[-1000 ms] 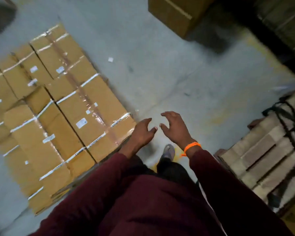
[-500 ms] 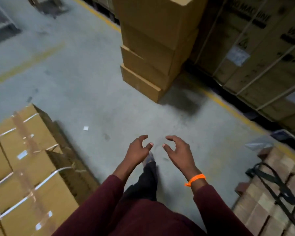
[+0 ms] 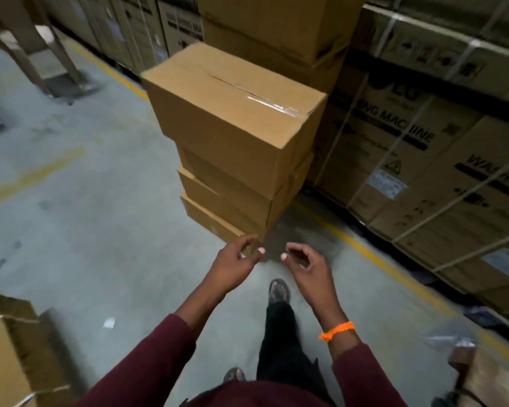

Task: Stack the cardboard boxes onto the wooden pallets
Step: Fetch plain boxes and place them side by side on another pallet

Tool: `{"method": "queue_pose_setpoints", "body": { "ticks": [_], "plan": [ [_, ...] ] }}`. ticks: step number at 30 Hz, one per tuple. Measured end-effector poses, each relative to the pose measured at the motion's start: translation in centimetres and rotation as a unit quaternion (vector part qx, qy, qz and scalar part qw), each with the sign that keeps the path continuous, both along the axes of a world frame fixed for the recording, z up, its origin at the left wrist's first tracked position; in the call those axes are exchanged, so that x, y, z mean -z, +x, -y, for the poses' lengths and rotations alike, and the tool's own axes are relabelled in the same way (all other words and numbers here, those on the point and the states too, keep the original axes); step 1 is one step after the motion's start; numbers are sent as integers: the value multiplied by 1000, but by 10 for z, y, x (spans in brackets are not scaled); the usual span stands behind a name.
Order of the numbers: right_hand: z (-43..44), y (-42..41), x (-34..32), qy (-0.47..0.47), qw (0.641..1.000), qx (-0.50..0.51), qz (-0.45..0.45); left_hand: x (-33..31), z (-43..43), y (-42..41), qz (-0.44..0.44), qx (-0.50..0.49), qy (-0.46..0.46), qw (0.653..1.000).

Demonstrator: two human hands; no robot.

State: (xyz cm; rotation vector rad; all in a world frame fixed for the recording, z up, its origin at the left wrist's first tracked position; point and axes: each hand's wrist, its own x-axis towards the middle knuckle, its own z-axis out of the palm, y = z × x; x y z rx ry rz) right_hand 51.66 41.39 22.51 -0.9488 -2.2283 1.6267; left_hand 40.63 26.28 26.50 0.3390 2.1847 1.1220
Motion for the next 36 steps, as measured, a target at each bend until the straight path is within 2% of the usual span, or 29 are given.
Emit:
{"method": "queue_pose_setpoints", "body": {
  "ticks": [7, 9, 12, 15, 19, 22, 25, 28, 31, 36],
  "plan": [
    [-144, -157, -15, -15, 997, 48, -54, -28, -96, -129, 2, -115, 97, 989],
    [-189, -209, -29, -15, 994, 69, -83, -37, -120, -159, 2, -153, 96, 983],
    [-248, -270, -48, 9, 988, 113, -108, -41, -146, -188, 56, -184, 65, 979],
    [-290, -322, -57, -20, 990, 115, -81, -34, -162, -213, 119, -202, 41, 971],
    [-311, -357, -46, -27, 997, 66, -43, -28, -170, -228, 128, -201, 106, 965],
    [-309, -364, -49, -3, 998, 53, -34, -27, -169, -227, 123, -251, 134, 951],
    [-289, -360, -57, 9, 997, 36, -67, -32, -151, -221, 63, -305, 176, 934],
    [-247, -346, -71, -31, 995, 34, -92, -43, -114, -222, 22, -351, 235, 906],
    [-192, -323, -86, -82, 991, 26, -103, -55, -64, -221, 12, -383, 255, 888],
    [-98, -257, -118, -135, 984, -10, -119, -72, 34, -180, 1, -366, 285, 886]
  ]
}}
